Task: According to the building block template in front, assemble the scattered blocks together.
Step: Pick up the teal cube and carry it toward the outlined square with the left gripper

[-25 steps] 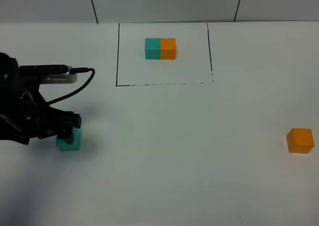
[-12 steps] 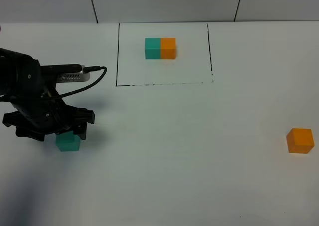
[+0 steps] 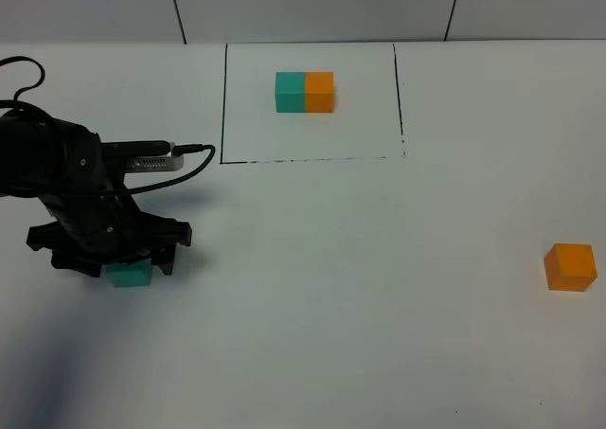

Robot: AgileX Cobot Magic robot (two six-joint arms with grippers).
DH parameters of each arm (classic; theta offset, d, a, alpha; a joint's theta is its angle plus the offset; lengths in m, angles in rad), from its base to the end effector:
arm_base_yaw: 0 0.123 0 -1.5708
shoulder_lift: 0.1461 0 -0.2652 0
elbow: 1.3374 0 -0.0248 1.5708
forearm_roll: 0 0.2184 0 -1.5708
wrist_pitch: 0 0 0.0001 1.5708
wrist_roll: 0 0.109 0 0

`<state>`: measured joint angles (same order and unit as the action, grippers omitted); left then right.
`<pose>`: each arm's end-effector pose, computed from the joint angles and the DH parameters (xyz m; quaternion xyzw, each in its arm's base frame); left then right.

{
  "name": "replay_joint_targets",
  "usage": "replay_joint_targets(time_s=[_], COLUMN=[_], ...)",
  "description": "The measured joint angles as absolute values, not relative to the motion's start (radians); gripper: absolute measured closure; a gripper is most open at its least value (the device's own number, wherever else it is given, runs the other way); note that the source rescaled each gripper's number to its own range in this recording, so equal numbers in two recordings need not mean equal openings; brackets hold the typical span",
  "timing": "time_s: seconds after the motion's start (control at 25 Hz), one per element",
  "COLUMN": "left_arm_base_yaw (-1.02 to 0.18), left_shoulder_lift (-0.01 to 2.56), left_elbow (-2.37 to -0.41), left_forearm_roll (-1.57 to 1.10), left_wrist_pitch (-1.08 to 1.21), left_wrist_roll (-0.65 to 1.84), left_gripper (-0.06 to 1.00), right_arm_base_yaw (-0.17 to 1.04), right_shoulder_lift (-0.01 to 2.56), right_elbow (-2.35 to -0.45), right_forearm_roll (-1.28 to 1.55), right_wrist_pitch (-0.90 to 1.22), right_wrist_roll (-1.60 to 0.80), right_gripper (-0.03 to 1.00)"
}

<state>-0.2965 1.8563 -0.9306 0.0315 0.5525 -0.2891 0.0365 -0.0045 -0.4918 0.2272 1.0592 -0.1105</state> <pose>0.2825 -0.0844 0.1108 0.0163 0.9958 -0.0169 0.0887 0.0008 0.0215 0.2535 -0.0664 0.8457 0.0941 0.5211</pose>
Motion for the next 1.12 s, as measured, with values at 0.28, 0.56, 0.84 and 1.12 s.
replay_joint_targets(time_s=[0.28,0.56,0.84,1.12], left_arm_base_yaw=[-0.296,-0.299,-0.370,-0.504], left_shoulder_lift=[1.856,1.856,1.895,2.032], left_elbow=[-0.931,-0.947,-1.107,-1.388], left_forearm_roll=[0.031,0.026,0.032,0.032], left_wrist_pitch=[0.554,0.604,0.821,0.933], left_wrist_roll=[-0.289,-0.187,0.223,0.516], left_gripper=[0.93,0.93,0.93,0.93], right_arm_base_yaw=[0.036,0.036,0.036,0.036], right_shoulder_lift=[-0.005,-0.005,-0.005,-0.005], right_elbow=[-0.492,-0.492,-0.492,-0.492], right_forearm_roll=[0.227,0.227,0.227,0.227], right_wrist_pitch=[1.059,1.059,1.059,1.059], right_wrist_roll=[-0.110,-0.110,-0.094,-0.087], right_gripper=[0.24,0.24,0.24,0.24])
